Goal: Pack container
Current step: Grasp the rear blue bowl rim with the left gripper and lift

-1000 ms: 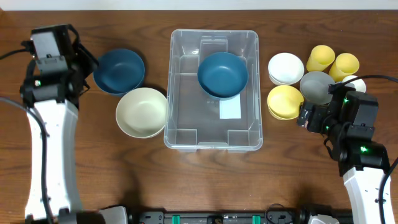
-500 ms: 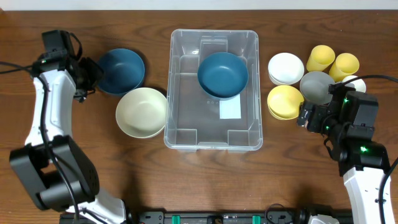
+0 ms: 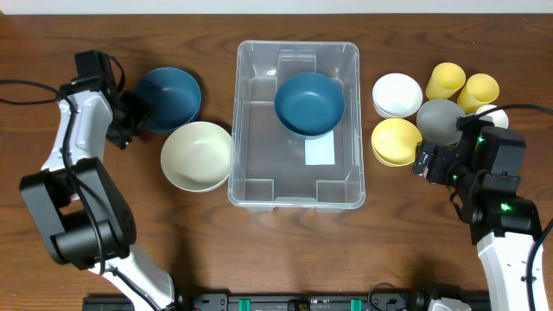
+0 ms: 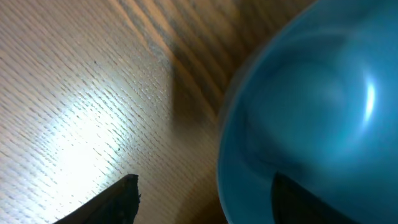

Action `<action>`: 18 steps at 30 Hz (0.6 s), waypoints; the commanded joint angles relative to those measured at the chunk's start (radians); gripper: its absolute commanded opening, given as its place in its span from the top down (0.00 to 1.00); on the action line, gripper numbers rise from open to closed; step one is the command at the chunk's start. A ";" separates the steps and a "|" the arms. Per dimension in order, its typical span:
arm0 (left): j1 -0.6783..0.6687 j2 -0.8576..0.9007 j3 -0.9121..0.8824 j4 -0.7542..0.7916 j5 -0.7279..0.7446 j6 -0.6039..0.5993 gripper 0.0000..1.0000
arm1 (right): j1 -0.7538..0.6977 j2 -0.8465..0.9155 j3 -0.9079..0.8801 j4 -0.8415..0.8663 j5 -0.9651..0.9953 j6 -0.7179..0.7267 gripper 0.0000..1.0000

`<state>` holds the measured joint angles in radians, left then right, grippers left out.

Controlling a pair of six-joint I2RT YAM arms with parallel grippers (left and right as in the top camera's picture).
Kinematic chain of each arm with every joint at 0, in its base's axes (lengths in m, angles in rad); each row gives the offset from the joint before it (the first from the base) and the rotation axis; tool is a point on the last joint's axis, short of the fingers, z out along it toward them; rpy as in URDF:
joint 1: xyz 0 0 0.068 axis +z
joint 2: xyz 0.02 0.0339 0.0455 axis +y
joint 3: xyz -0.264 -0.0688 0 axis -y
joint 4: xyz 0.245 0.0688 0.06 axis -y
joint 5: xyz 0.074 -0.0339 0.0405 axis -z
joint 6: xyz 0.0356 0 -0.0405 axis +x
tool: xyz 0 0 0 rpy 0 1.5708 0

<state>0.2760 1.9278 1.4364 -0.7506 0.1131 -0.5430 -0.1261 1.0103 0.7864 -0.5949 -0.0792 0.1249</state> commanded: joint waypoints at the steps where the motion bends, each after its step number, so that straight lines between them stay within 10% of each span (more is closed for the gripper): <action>1: 0.003 0.023 0.005 0.008 0.008 0.011 0.33 | -0.004 -0.004 0.013 -0.001 -0.007 -0.007 0.01; 18: 0.001 0.029 -0.019 0.061 0.008 0.010 0.50 | -0.004 -0.004 0.013 -0.001 -0.007 -0.007 0.01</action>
<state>0.2760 1.9411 1.4334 -0.6930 0.1242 -0.5419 -0.1261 1.0103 0.7864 -0.5949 -0.0792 0.1249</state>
